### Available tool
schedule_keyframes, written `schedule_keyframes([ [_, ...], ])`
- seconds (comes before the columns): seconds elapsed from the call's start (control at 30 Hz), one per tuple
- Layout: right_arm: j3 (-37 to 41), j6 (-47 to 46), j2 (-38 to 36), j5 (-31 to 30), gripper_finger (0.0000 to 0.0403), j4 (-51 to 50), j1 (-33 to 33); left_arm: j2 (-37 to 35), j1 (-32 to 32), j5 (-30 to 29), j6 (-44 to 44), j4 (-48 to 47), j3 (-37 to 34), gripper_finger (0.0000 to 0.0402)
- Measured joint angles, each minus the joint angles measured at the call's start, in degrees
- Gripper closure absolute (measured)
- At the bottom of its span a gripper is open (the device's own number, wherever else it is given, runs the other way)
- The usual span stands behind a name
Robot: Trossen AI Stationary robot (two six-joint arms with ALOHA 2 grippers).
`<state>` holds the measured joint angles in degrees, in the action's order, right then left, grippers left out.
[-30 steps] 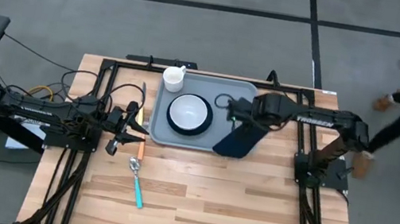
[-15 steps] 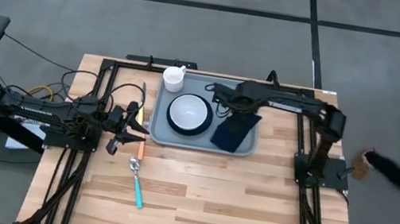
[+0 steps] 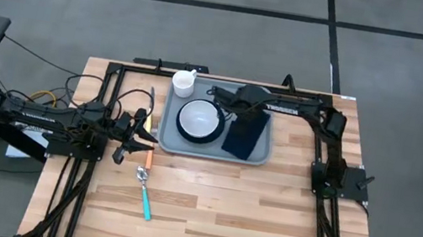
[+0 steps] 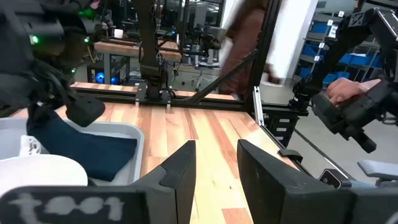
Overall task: Set up tray
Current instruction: Put the blue napkin to the right of the black plate on the gray tray
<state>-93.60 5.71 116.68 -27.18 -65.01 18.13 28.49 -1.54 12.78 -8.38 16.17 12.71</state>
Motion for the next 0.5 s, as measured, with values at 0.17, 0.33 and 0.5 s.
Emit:
schedule_keyframes([
  [0.17,-2.4,2.4,0.0,-0.3,0.0403,3.0,0.3,0.0,0.0,0.0,-0.3,0.0,0.0,0.0297],
  [0.33,-3.1,3.8,0.0,-0.4,0.0403,4.3,0.8,0.0,0.0,0.0,-1.7,0.0,0.0,0.0297],
  [0.5,-3.1,4.0,0.0,0.0,0.0399,4.0,0.8,0.0,0.0,-0.1,-1.8,0.0,0.0,0.0297],
])
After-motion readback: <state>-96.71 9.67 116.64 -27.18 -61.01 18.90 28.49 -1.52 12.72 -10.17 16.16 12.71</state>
